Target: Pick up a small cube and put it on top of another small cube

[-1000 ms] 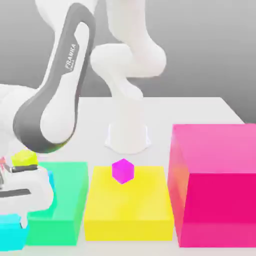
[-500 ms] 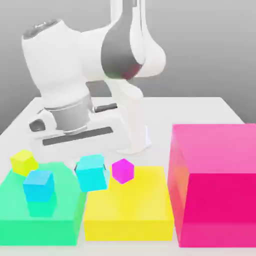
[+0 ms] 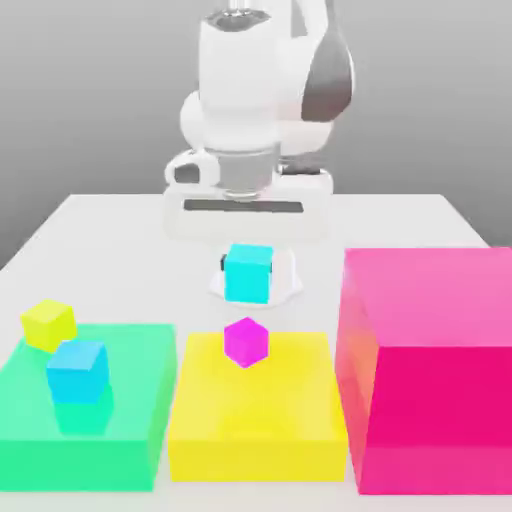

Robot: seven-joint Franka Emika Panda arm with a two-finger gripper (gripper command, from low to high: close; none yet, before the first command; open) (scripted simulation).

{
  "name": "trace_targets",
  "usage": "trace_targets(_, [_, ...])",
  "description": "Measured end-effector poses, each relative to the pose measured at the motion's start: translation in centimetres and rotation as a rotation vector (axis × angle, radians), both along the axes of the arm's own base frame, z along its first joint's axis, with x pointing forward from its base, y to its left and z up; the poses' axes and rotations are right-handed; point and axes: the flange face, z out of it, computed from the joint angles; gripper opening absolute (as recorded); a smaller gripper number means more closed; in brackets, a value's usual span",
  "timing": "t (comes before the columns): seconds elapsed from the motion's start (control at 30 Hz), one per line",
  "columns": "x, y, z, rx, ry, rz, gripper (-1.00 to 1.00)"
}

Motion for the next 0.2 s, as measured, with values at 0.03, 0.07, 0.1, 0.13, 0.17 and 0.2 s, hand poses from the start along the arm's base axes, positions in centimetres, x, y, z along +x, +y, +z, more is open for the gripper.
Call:
trace_targets(0.03, [0.0, 0.0, -1.0, -0.002, 0.001, -0.001, -1.0])
trace_targets(0.07, [-0.1, 0.0, -2.0, -0.003, 0.001, -0.001, -1.0])
trace_targets(0.1, [-0.2, 0.0, -3.0, -0.004, 0.002, -0.001, -1.0])
trace_targets(0.13, [-0.3, 0.0, -3.8, -0.005, 0.002, -0.001, 1.0])
trace_targets(0.17, [-0.3, 0.0, -3.8, -0.005, 0.002, -0.001, 1.0])
trace_targets(0.2, [-0.3, 0.0, -3.8, -0.005, 0.002, -0.001, 1.0])
